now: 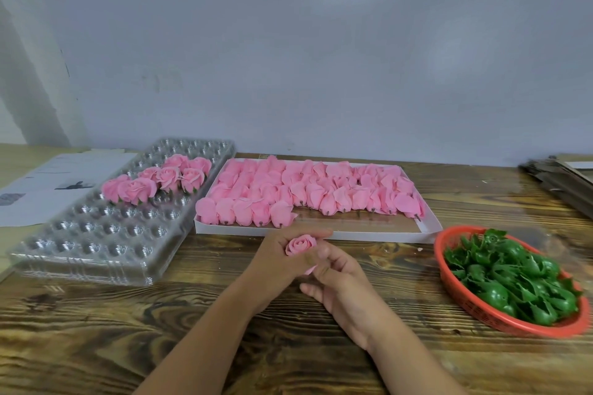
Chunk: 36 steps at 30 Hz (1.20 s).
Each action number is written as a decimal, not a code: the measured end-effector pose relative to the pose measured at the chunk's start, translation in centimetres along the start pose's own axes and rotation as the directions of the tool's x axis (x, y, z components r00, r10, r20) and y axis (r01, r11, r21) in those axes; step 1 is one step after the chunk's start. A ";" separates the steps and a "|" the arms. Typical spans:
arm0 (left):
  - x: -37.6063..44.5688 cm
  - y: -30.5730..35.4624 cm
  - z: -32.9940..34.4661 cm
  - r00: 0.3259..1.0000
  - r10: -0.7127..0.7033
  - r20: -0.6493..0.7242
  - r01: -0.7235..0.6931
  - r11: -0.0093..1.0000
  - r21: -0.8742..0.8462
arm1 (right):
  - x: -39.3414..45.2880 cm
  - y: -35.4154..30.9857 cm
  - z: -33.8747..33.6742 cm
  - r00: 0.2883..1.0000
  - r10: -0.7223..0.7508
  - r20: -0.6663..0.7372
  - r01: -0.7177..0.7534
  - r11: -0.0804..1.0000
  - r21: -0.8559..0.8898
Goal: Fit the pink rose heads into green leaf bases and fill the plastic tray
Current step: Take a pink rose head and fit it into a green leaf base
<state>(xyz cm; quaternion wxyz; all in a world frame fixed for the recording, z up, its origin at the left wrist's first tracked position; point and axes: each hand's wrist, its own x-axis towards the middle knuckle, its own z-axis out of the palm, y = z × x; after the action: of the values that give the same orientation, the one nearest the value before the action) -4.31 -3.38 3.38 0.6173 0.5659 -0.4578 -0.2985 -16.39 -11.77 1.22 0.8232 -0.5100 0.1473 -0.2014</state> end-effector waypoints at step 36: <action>0.7 -0.8 -0.1 0.996 -0.062 -0.068 0.055 0.994 -0.099 | 0.1 -0.4 -0.2 0.998 0.007 -0.058 -0.004 0.998 0.058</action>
<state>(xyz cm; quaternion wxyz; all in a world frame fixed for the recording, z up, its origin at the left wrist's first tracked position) -3.86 -4.09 2.76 0.6510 0.5587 -0.4037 -0.3179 -16.45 -12.14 1.47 0.8335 -0.4794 0.1669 -0.2181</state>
